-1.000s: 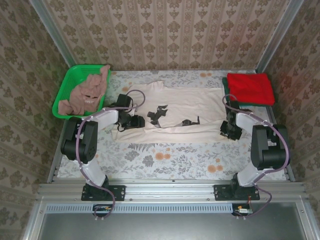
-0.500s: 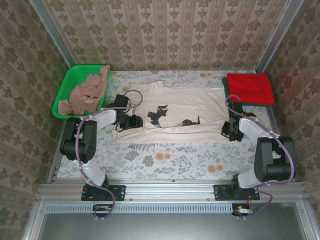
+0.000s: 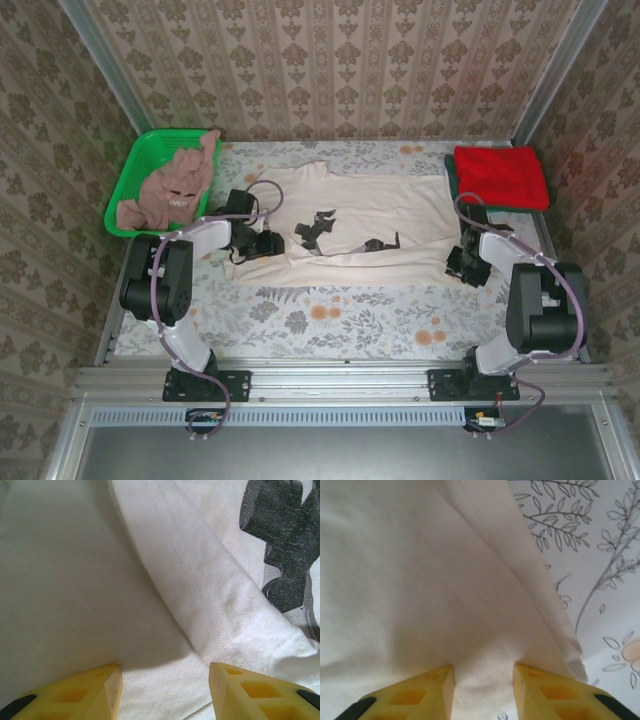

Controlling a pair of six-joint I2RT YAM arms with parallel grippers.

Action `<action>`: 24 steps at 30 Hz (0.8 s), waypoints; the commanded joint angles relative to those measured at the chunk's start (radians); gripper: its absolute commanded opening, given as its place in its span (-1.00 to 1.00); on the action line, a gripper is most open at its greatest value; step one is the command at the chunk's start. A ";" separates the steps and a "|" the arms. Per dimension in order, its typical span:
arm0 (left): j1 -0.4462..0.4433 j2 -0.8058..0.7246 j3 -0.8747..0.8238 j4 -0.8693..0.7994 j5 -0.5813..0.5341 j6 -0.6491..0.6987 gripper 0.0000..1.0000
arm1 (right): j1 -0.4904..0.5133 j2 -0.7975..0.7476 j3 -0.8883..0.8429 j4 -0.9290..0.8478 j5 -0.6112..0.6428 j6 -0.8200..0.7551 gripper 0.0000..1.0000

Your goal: Fold and stack the t-shirts

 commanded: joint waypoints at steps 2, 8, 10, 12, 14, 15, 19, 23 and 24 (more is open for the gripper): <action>0.010 -0.005 -0.020 -0.010 0.011 -0.001 0.00 | -0.004 0.041 0.031 0.011 0.001 -0.006 -0.50; 0.014 -0.002 -0.018 -0.011 0.011 0.002 -0.01 | -0.004 -0.047 0.016 -0.017 0.007 -0.008 -0.67; 0.014 0.002 -0.018 -0.008 0.015 0.002 -0.02 | -0.004 -0.076 0.010 -0.032 0.013 -0.008 -0.66; 0.014 0.005 -0.018 -0.009 0.014 0.002 -0.02 | -0.004 -0.098 0.000 -0.038 0.016 -0.011 -0.63; 0.014 0.005 -0.017 -0.006 0.017 0.002 -0.03 | -0.007 -0.101 -0.007 -0.038 0.020 -0.016 -0.55; 0.014 0.004 -0.018 -0.007 0.018 0.002 -0.03 | -0.010 -0.097 -0.008 -0.038 0.022 -0.018 -0.53; 0.014 0.000 -0.018 -0.010 0.018 0.006 -0.04 | -0.024 -0.062 -0.006 -0.029 0.021 -0.028 -0.53; 0.015 -0.003 -0.022 -0.012 0.016 0.008 -0.04 | -0.034 -0.033 0.004 -0.027 0.041 -0.035 -0.38; 0.014 -0.003 -0.024 -0.012 0.017 0.008 -0.04 | -0.037 -0.025 0.012 -0.035 0.053 -0.034 -0.32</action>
